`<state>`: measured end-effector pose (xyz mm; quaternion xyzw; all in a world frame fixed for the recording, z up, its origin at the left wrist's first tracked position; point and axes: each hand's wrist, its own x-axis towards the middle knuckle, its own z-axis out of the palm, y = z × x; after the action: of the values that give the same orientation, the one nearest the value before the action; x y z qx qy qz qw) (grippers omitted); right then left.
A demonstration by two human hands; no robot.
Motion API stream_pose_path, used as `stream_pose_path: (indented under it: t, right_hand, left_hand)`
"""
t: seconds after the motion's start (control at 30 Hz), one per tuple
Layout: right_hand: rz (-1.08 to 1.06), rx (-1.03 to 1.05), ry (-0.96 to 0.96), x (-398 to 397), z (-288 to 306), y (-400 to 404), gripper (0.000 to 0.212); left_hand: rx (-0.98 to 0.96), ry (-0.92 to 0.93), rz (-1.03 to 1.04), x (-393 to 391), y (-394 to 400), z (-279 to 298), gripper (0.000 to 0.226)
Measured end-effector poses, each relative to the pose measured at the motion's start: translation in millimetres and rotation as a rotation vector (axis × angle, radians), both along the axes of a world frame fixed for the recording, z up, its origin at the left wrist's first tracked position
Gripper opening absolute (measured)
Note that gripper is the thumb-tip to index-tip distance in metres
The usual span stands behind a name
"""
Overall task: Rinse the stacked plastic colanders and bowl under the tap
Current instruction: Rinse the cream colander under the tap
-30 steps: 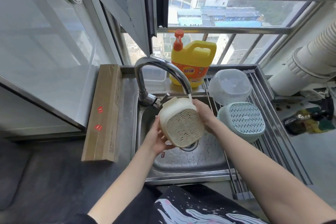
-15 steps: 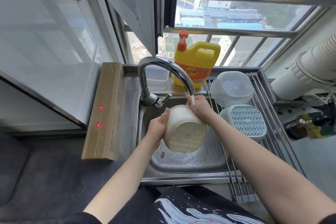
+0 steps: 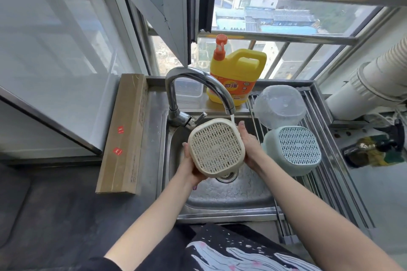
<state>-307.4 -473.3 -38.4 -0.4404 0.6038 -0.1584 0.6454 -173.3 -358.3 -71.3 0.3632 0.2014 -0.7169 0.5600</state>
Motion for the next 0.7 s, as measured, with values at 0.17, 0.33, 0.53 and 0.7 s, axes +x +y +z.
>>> stream_pose_path:
  t: [0.17,0.33,0.53,0.7]
  right_hand:
    - [-0.136,0.196,-0.123,4.8,0.9,-6.9,0.049]
    - [-0.103,0.204,-0.107,-0.8,-7.9,-9.9,0.029]
    - [-0.113,0.089,-0.182,-17.0,0.1,-13.1,0.041]
    - [0.282,-0.105,0.044,4.4,22.8,-2.0,0.036]
  left_hand:
    - [0.089,-0.115,0.024,3.4,1.9,-8.7,0.076]
    - [-0.085,-0.031,0.073,10.1,8.2,6.1,0.064]
    - [-0.189,-0.069,0.07,11.1,-11.0,23.1,0.026]
    - [-0.16,-0.127,0.034,-4.8,-29.3,27.2,0.025]
